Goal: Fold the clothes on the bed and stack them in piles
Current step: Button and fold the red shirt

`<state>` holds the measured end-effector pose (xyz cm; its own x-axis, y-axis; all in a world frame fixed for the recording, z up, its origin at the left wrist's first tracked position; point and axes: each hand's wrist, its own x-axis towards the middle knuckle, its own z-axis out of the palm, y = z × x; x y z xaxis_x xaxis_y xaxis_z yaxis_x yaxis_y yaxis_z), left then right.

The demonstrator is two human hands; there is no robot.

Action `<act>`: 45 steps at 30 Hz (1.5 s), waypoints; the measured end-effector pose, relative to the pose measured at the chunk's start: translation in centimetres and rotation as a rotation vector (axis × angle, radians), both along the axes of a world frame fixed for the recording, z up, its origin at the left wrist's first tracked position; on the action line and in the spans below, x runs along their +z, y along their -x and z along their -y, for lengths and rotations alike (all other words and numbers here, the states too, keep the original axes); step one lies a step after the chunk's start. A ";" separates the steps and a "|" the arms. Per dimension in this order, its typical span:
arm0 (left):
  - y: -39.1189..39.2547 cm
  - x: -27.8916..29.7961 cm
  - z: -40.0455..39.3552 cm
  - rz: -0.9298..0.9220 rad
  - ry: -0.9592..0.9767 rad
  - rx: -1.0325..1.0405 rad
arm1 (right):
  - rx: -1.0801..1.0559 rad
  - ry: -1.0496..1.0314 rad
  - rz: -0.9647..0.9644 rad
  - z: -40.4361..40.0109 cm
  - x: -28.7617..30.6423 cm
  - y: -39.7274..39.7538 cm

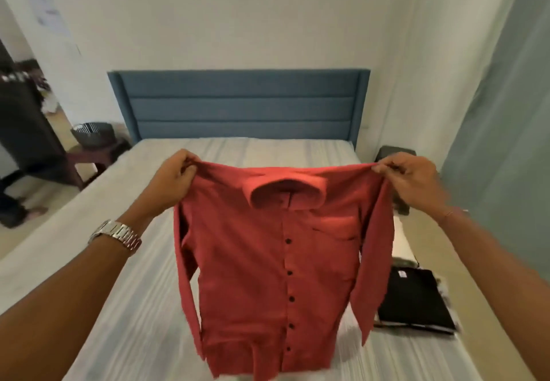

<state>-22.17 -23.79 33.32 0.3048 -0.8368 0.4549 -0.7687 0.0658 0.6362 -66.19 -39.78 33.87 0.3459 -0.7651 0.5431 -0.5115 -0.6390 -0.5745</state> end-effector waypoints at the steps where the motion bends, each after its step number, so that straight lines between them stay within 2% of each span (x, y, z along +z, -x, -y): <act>1: 0.6 1.2 -0.4 0.013 -0.003 -0.039 | -0.002 -0.025 0.001 -0.4 1.4 0.3; 5: 2.0 6.2 -1.8 0.017 -0.003 -0.210 | 0.005 -0.086 0.071 -1.0 5.7 1.4; 7: 2.0 8.1 -2.0 -0.003 0.039 -0.202 | 0.031 -0.086 0.063 -1.6 7.8 2.0; 10: 1.8 10.2 -2.4 0.022 0.066 -0.194 | 0.101 -0.069 0.008 -2.8 11.0 3.5; 13: 1.6 11.9 -3.1 0.092 -0.003 -0.260 | 0.140 -0.020 -0.110 -3.3 13.2 4.5; 15: 1.7 13.1 -3.3 0.165 -0.055 -0.272 | 0.120 -0.010 -0.111 -3.1 14.3 4.9; 20: 1.6 14.5 -2.4 0.164 -0.142 -0.253 | 0.081 -0.005 -0.120 -2.4 15.0 5.4; 23: 2.0 14.5 -2.0 0.048 -0.085 -0.243 | 0.084 -0.005 -0.085 -2.4 15.0 4.8; 27: 3.4 14.3 -0.6 -0.032 0.018 -0.132 | 0.021 0.088 -0.026 -2.2 15.3 4.2; 30: 3.8 14.3 -0.4 0.018 0.020 -0.180 | 0.015 0.116 -0.003 -2.1 16.0 4.3; 33: 3.1 14.5 -1.0 0.091 -0.001 -0.247 | 0.088 0.037 -0.056 -2.5 16.7 5.2; 35: 2.2 14.7 -0.9 0.157 0.034 -0.220 | 0.143 -0.023 -0.149 -2.7 16.9 5.7; 37: 1.7 15.3 -0.8 0.174 0.042 -0.194 | 0.112 0.035 -0.134 -2.4 16.8 5.6; 41: 0.8 16.7 -0.3 0.320 -0.105 -0.251 | 0.058 0.004 -0.042 -2.2 15.9 5.0; 45: 0.0 17.7 -0.3 0.338 -0.190 -0.272 | 0.035 -0.009 -0.062 -2.5 15.6 4.8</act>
